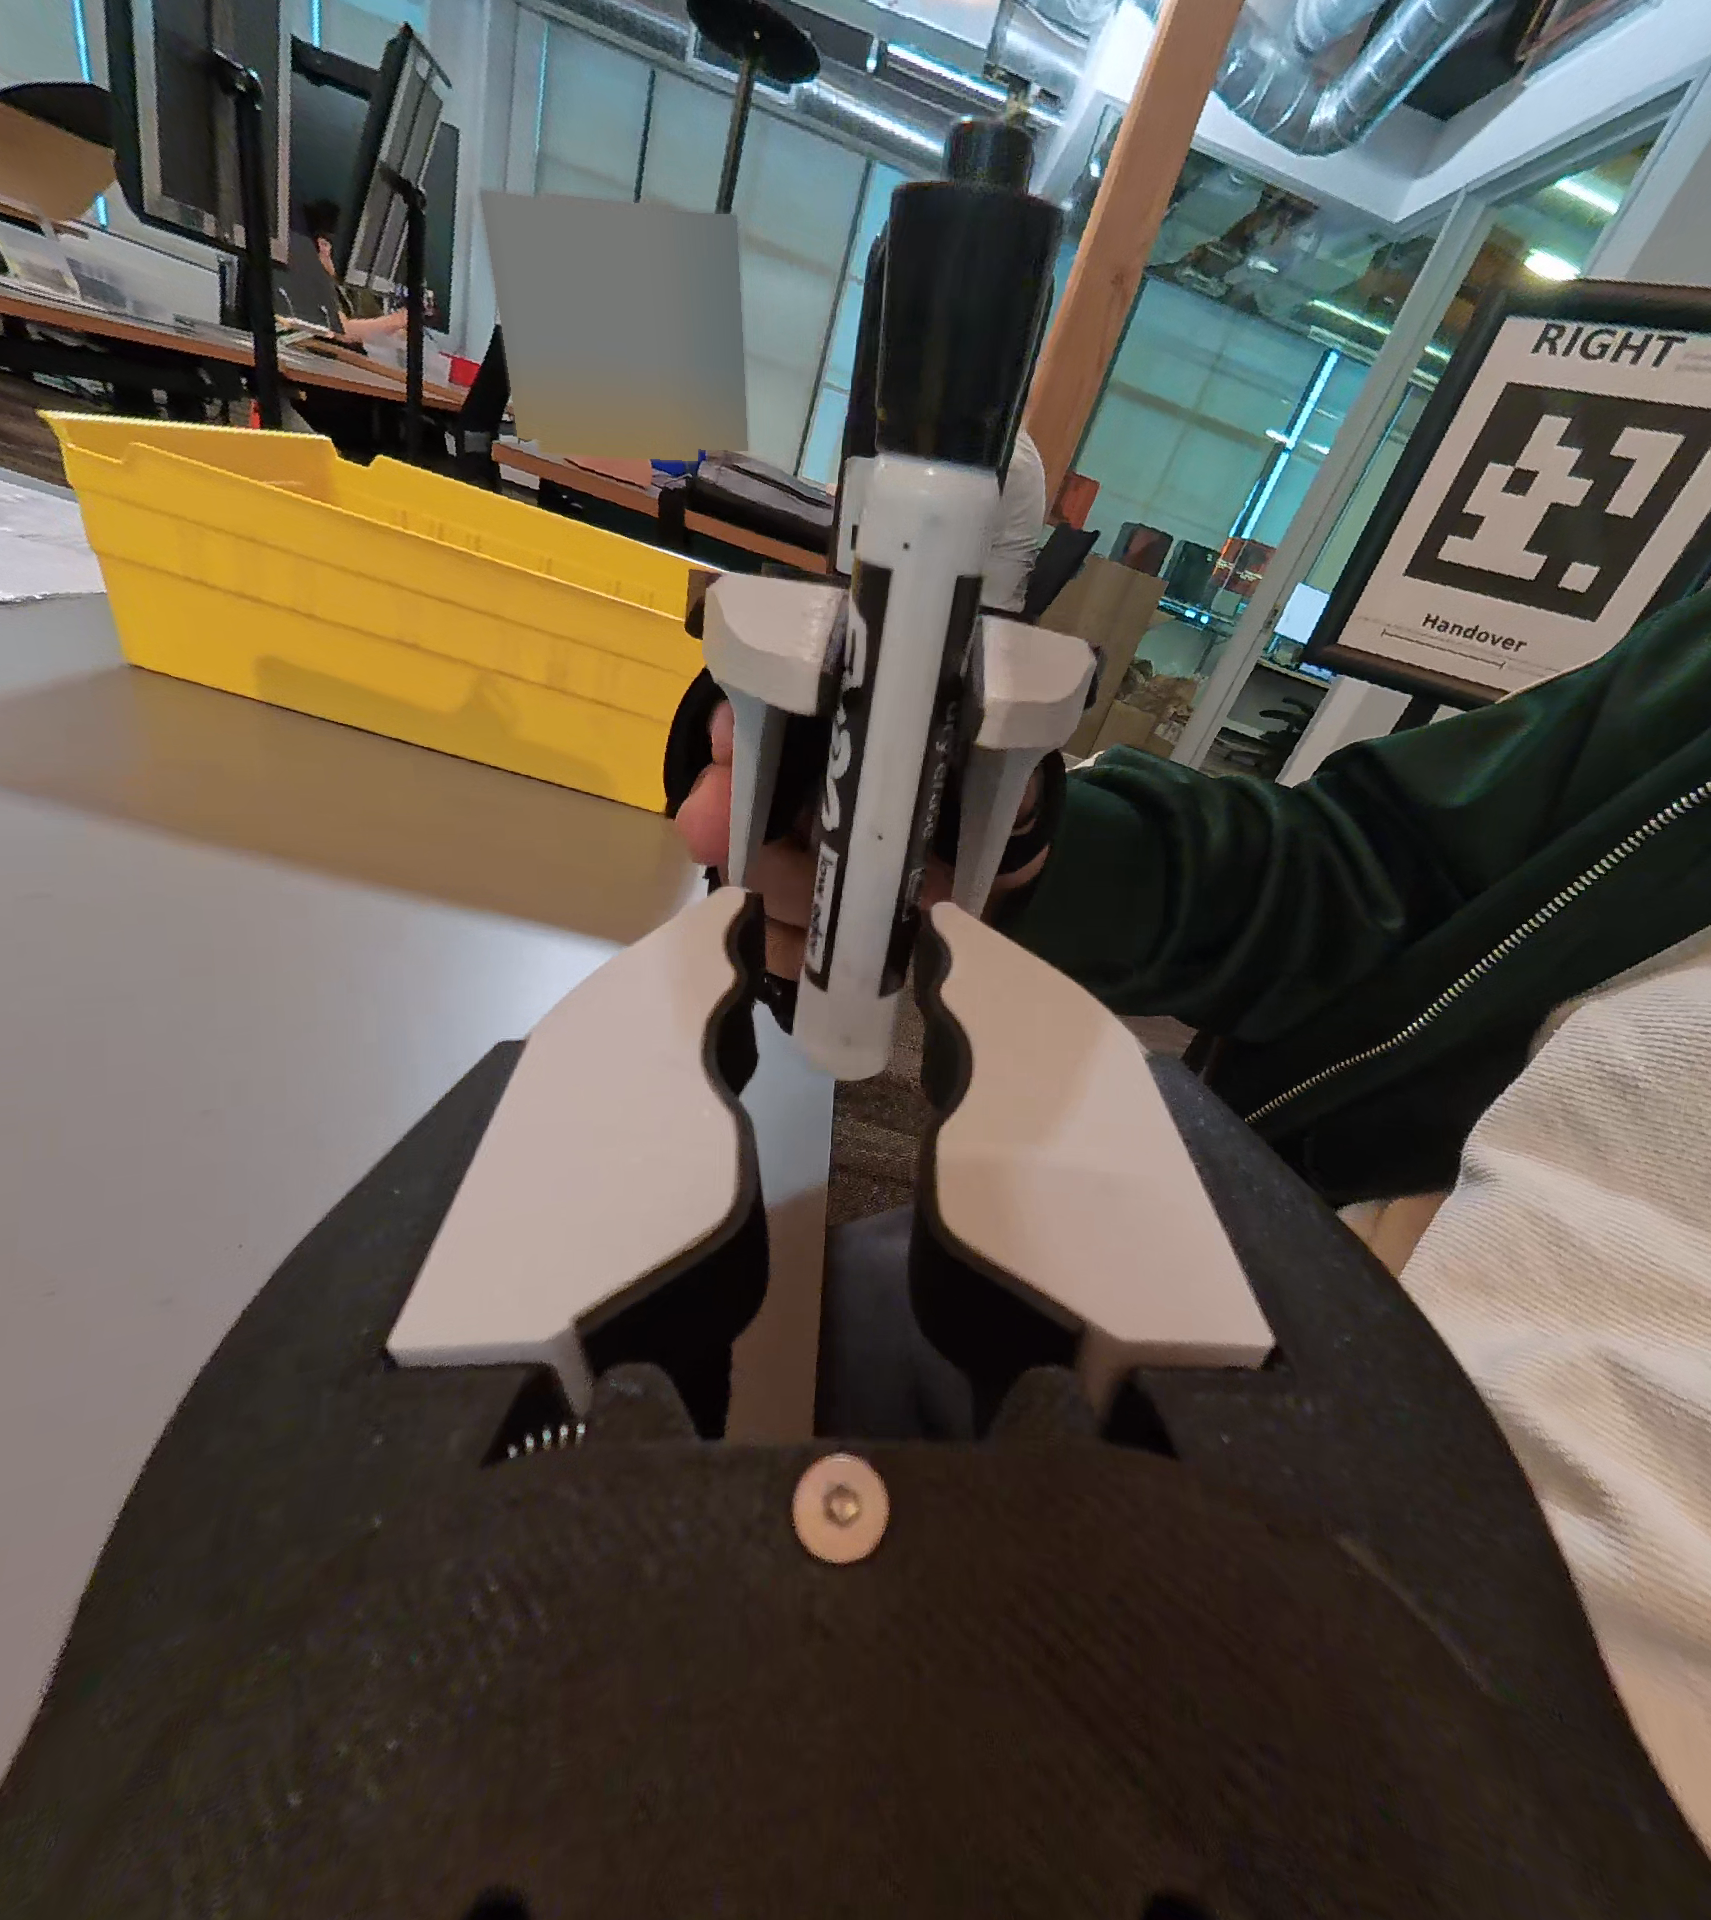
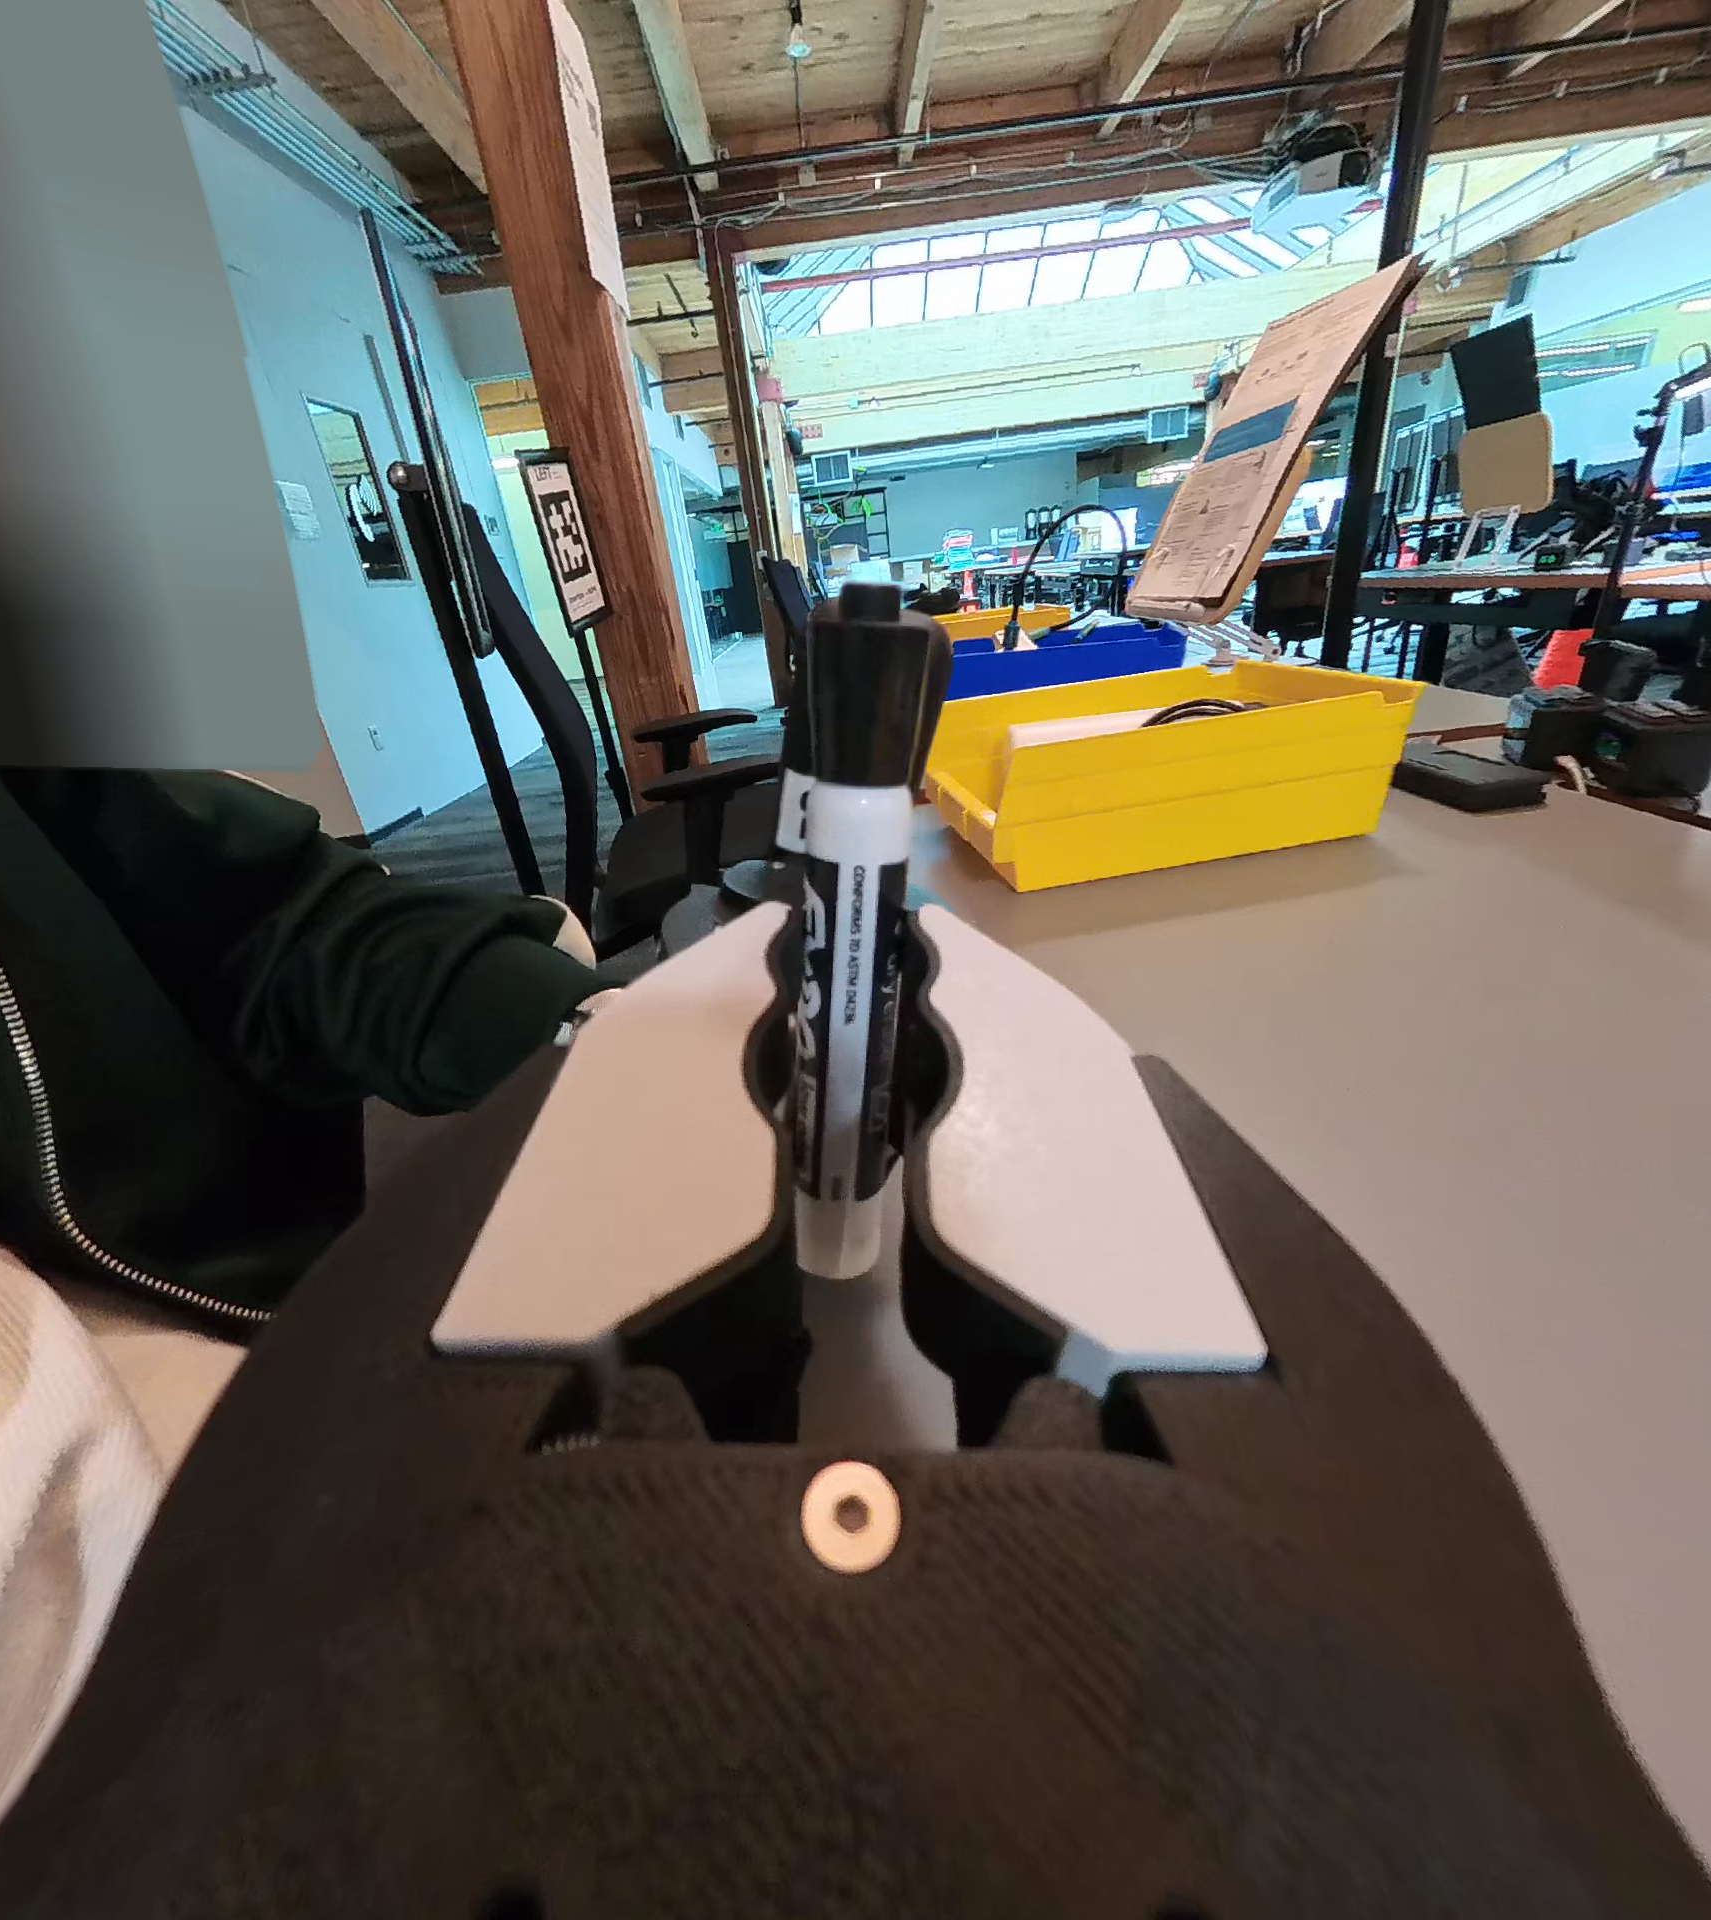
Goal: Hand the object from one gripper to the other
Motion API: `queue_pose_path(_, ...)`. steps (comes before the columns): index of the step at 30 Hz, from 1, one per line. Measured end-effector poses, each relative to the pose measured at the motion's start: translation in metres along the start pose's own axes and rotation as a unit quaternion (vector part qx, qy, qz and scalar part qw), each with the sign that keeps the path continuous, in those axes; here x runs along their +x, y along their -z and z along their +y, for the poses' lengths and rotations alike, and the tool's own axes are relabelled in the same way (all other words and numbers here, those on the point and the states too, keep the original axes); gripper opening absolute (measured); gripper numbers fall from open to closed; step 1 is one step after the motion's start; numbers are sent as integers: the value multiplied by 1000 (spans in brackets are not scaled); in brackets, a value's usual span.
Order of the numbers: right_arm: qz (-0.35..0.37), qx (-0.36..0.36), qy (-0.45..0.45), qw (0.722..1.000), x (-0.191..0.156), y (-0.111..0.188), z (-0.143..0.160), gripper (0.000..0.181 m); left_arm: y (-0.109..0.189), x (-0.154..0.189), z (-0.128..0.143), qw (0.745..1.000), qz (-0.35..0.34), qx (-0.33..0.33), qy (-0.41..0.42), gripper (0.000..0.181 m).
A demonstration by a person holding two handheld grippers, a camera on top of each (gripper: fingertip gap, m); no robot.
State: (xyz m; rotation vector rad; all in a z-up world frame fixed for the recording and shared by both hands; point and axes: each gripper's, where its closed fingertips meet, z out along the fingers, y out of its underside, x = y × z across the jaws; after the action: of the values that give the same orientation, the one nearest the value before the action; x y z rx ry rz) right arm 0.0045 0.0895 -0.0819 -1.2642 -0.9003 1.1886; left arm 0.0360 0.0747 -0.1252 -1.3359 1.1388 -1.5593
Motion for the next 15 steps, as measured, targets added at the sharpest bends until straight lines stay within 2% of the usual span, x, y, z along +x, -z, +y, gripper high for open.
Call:
queue_pose_path(1,2,-3,3,1000,0,0,1,19,0,2,0,1000,5,-2,-3,21)
queue_pose_path(9,8,-4,-1,1000,3,1,1,25,1,0,0,1000,-3,-13,-18,19)
queue_pose_path(11,14,-7,-5,1000,6,1,2,38,2,0,-2,1000,-6,-7,-18,20)
queue_pose_path(15,14,13,-39,999,12,5,0,97,6,-2,-6,1000,-10,3,-16,19)
